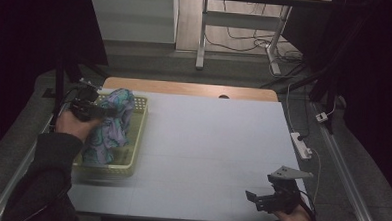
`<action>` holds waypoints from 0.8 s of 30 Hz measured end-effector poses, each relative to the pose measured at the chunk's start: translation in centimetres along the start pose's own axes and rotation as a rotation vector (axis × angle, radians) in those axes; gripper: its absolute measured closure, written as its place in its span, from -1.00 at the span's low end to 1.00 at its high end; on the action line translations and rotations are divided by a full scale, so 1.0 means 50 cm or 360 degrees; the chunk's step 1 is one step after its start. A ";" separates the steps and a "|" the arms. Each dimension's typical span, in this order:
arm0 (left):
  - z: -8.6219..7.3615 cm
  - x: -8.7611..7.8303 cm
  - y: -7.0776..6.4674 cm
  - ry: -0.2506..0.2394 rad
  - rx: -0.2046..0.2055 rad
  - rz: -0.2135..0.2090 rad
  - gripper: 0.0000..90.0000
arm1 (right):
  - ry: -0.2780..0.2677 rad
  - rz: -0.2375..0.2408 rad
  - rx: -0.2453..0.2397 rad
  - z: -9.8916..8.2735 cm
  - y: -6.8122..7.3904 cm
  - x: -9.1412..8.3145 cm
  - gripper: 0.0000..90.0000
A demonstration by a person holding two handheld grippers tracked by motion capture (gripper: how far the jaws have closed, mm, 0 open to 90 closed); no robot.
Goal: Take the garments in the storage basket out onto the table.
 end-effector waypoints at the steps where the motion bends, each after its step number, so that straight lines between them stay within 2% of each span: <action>1: 0.004 -0.003 -0.003 -0.0006 0.0004 -0.0001 0.57 | 0.0001 0.0000 -0.0001 0.000 0.000 0.000 -1.00; 12: 0.058 -0.039 -0.054 -0.0077 0.0094 -0.0061 0.57 | 0.0000 -0.0003 -0.0002 0.000 0.001 0.000 -1.00; 18: 0.088 -0.048 -0.086 -0.0117 0.0131 -0.0120 0.57 | -0.0006 -0.0004 -0.0001 0.000 0.000 -0.001 -1.00; 24: 0.108 -0.051 -0.120 -0.0122 0.0179 -0.0153 0.57 | -0.0010 -0.0022 -0.0007 0.001 -0.001 -0.001 -0.99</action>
Point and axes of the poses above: each handheld gripper's, and its own axes: x roughly forward along the jaws, z roughly out of its top, y roughly to its left, the point moved 7 cm from there along x, roughly forward along the jaws, and after that the axes turned 10 degrees about -y, right-handed, at the moved point
